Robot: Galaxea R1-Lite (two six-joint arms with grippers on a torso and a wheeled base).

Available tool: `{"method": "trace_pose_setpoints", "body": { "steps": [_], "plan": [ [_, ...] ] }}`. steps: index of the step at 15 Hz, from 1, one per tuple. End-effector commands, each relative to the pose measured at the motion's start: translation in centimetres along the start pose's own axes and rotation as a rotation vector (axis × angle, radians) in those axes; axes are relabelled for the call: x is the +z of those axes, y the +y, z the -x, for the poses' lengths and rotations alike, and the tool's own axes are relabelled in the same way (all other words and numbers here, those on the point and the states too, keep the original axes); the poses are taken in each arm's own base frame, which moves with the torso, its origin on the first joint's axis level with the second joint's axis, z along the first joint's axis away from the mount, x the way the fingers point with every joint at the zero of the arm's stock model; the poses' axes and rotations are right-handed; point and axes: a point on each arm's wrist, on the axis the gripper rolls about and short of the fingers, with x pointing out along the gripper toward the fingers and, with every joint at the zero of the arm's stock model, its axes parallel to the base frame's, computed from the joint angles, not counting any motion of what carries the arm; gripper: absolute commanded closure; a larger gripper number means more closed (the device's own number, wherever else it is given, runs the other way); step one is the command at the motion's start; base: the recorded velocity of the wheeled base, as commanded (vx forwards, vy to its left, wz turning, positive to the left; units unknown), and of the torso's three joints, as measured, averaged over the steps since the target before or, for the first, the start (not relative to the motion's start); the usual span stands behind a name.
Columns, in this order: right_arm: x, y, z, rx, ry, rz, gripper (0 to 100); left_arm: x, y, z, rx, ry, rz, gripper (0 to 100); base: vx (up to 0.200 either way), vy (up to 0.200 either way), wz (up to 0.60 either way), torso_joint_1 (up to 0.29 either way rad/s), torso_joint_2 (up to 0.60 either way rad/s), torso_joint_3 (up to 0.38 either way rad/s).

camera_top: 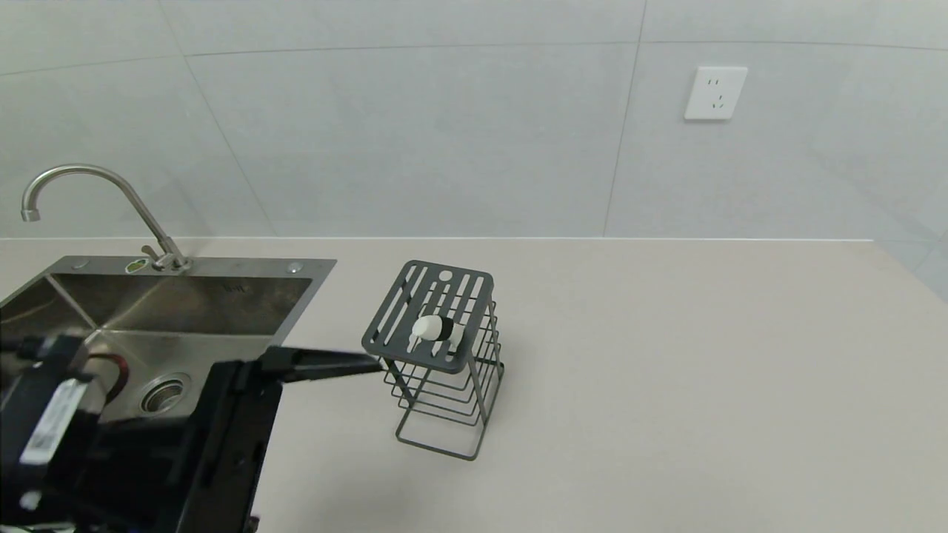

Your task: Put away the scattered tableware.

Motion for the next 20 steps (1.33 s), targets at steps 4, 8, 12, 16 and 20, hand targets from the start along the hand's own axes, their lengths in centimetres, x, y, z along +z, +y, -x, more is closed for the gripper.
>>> {"method": "trace_pose_setpoints", "body": {
  "steps": [4, 8, 12, 16, 20],
  "plan": [
    [0.0, 0.0, 0.0, 0.0, 0.001, -0.001, 100, 4.8, -8.8, 3.5, 0.112, -0.017, -0.11, 0, 0.0, 0.0, 0.0, 0.0, 0.0, 0.0],
    [0.0, 0.0, 0.0, 0.0, 0.001, 0.001, 100, 3.9, -17.3, 6.5, 0.2, 0.039, 0.041, 0, 0.0, 0.0, 0.0, 0.0, 0.0, 0.0],
    [0.0, 0.0, 0.0, 0.008, 0.003, 0.003, 100, 1.0, -20.9, 8.1, 0.452, 0.115, 0.193, 0, 0.0, 0.0, 0.0, 0.0, 0.0, 0.0],
    [0.0, 0.0, 0.0, 0.008, 0.001, 0.001, 100, 0.1, -20.3, 8.9, 0.994, 0.165, 0.434, 0, 0.0, 0.0, 0.0, 0.0, 0.0, 0.0],
    [0.0, 0.0, 0.0, 0.019, 0.001, 0.004, 100, 0.3, -20.4, 9.2, 1.094, 0.246, 0.401, 0, 0.0, 0.0, 0.0, 0.0, 0.0, 0.0]
  ]
}}
